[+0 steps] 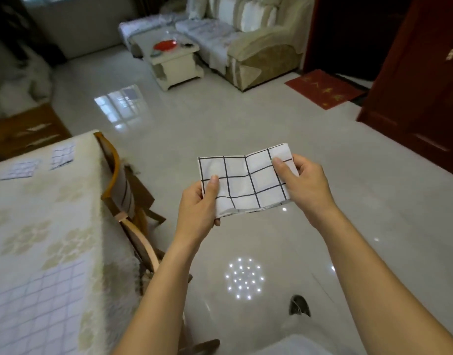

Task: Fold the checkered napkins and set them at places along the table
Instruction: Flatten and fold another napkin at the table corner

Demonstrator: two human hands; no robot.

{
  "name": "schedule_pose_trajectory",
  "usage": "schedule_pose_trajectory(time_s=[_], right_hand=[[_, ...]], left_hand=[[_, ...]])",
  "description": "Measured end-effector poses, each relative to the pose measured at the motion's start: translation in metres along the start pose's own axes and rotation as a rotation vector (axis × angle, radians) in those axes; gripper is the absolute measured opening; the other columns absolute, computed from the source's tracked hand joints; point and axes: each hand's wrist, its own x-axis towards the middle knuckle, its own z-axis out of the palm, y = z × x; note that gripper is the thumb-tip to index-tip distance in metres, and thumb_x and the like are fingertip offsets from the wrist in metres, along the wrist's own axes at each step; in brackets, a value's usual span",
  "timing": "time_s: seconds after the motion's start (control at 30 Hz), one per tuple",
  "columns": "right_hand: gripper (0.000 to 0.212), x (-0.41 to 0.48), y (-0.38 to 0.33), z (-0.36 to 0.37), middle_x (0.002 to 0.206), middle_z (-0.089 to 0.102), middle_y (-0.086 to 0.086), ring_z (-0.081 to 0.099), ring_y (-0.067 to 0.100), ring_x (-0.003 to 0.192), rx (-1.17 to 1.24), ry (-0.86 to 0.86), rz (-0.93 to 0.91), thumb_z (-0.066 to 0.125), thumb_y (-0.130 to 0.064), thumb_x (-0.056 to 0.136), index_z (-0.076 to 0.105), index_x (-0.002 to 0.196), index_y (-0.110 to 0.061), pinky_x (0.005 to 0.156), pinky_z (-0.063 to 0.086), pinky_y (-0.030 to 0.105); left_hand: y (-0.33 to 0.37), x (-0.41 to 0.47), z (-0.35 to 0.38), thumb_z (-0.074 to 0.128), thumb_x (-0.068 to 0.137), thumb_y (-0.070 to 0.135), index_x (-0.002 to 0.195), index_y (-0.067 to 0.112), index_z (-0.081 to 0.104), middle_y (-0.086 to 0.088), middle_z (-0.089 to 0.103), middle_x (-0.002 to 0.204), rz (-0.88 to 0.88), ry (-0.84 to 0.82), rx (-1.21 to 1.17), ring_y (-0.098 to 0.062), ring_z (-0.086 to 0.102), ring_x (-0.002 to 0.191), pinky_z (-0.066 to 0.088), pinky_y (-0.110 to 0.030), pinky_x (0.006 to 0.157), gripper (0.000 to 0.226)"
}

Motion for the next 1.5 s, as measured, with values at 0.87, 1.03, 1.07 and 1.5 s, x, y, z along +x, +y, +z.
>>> schedule_pose_trajectory(time_s=[0.87,1.03,1.07,1.5], right_hand=[[0.021,0.335,-0.019,0.131,0.083,0.075,-0.002,0.069,0.011,0.077,0.025,-0.432,0.008,0.063,-0.033,0.099,0.073,0.092,-0.016,0.070,0.056,0.032],[0.020,0.403,-0.033,0.184,0.092,0.079,0.003,0.075,0.020,0.089,0.002,-0.428,0.023,0.066,-0.033,0.097,0.076,0.096,-0.015,0.079,0.061,0.039],[0.019,0.411,-0.032,0.196,0.091,0.078,0.004,0.075,0.021,0.089,-0.011,-0.431,0.002,0.066,-0.032,0.097,0.076,0.095,-0.016,0.079,0.060,0.041],[0.014,0.552,-0.019,0.378,0.080,0.076,-0.009,0.069,0.006,0.075,0.036,-0.578,-0.070,0.065,-0.027,0.098,0.074,0.088,-0.025,0.070,0.056,0.026]], left_hand=[[-0.008,0.275,-0.009,0.052,0.105,0.033,0.065,0.017,0.045,0.010,0.041,0.051,-0.061,0.416,-0.100,-0.006,0.045,0.050,0.048,-0.026,0.045,0.044],[-0.006,0.360,-0.046,0.054,0.105,0.035,0.065,0.019,0.037,0.012,0.033,0.054,-0.042,0.424,-0.075,-0.004,0.037,0.047,0.046,-0.026,0.044,0.046],[-0.009,0.372,-0.053,0.054,0.104,0.037,0.066,0.019,0.034,0.010,0.028,0.057,-0.052,0.450,-0.056,-0.005,0.034,0.048,0.046,-0.027,0.044,0.047],[-0.078,0.528,-0.149,0.043,0.090,0.080,0.084,0.015,0.055,-0.005,0.056,0.080,-0.205,0.618,0.069,-0.020,0.055,0.076,0.054,-0.061,0.077,0.066]])
